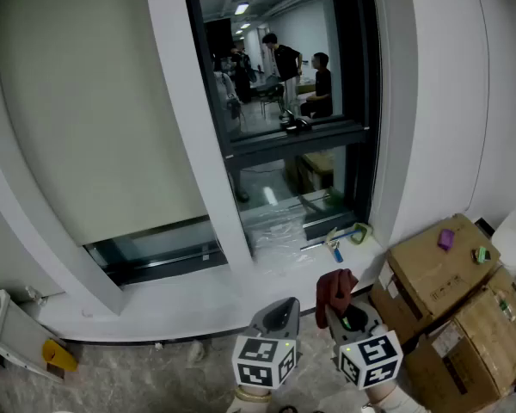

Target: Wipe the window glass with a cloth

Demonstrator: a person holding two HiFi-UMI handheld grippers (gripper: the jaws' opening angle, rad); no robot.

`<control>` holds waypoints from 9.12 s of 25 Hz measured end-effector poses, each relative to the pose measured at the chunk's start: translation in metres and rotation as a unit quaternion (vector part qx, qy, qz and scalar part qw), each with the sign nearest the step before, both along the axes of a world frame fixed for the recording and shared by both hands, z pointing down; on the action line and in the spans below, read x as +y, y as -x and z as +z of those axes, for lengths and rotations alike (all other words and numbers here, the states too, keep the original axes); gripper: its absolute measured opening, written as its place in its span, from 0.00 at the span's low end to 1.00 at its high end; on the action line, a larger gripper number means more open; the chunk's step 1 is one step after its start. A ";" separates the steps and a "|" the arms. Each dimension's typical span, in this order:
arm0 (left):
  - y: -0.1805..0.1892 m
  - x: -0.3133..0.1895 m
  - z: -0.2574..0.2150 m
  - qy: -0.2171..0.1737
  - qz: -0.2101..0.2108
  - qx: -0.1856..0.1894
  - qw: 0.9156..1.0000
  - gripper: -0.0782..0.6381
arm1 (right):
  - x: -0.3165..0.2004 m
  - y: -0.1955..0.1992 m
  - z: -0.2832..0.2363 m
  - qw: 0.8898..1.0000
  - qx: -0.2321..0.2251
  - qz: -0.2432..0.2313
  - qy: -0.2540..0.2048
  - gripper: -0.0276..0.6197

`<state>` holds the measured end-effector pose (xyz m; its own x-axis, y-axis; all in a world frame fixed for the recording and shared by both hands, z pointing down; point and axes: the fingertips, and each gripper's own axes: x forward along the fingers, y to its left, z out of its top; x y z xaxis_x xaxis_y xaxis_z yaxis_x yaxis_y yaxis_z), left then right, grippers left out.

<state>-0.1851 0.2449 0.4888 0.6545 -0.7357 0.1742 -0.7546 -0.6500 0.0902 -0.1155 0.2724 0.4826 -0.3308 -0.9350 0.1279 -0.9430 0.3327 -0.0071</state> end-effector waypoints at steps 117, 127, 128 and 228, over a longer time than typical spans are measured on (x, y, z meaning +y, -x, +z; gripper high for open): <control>-0.008 -0.632 -0.228 -0.081 -0.246 -0.014 0.966 0.12 | -0.696 0.089 -0.611 0.917 0.146 -0.180 -0.324 0.12; -0.013 -0.636 -0.224 -0.086 -0.246 -0.040 0.965 0.12 | -0.731 0.067 -0.622 0.933 0.180 -0.105 -0.294 0.12; -0.015 -0.637 -0.224 -0.087 -0.245 -0.041 0.965 0.12 | -0.732 0.064 -0.622 0.933 0.179 -0.105 -0.294 0.12; -0.001 -0.573 -0.165 -0.060 -0.286 -0.019 0.956 0.12 | -0.741 0.076 -0.438 0.940 0.165 -0.160 -0.253 0.12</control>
<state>-0.1839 -0.3286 0.3239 0.1335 -0.9876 0.0822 -0.9910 -0.1333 0.0073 -0.1913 -0.4681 0.0451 -0.6250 -0.7638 -0.1611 -0.7177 0.4812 0.5033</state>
